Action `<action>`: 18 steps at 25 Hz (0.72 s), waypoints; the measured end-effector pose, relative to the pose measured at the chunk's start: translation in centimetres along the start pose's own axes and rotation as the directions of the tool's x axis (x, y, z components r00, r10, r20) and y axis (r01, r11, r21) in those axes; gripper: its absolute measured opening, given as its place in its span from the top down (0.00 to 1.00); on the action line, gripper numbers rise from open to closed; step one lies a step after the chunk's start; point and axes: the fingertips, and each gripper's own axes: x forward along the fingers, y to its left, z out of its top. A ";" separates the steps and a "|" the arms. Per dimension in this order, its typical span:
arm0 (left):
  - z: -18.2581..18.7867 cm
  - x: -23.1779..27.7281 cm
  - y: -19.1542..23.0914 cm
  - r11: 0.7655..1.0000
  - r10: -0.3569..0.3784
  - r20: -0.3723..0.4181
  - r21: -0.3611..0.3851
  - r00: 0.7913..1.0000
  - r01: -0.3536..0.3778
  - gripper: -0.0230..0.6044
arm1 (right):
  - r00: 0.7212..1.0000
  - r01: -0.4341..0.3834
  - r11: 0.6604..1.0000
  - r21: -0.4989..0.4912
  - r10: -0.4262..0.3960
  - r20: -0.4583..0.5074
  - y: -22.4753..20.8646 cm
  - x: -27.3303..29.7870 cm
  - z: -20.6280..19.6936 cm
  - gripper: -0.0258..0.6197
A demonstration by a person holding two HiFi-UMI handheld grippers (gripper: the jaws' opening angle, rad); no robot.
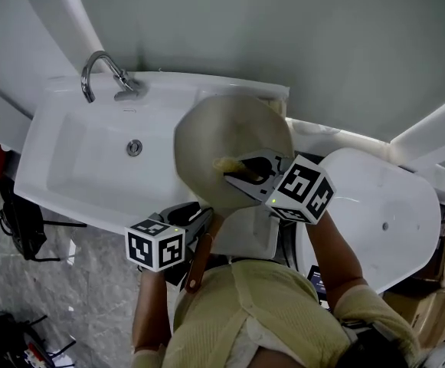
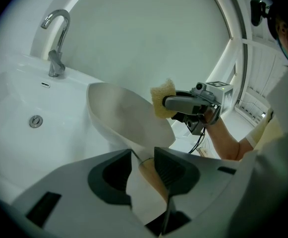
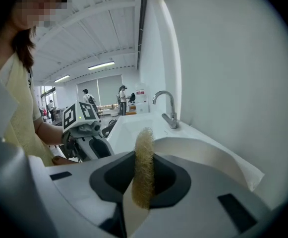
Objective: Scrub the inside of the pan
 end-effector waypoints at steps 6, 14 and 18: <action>-0.1 -0.4 -0.3 0.999 0.017 0.005 0.035 1.000 -0.017 0.67 | 0.998 0.056 0.997 0.047 -0.057 0.023 -0.3 -1.2 -1.0 0.83; 1.2 -2.3 -1.8 0.992 0.024 0.081 0.118 0.996 -0.034 0.67 | 0.990 0.121 0.989 0.083 -0.127 0.064 -0.7 -2.6 -1.4 0.83; 3.0 -3.5 -2.4 0.987 0.045 0.171 0.144 0.984 -0.070 0.70 | 0.983 0.155 0.982 0.108 -0.164 0.086 -0.8 -3.1 -1.5 0.83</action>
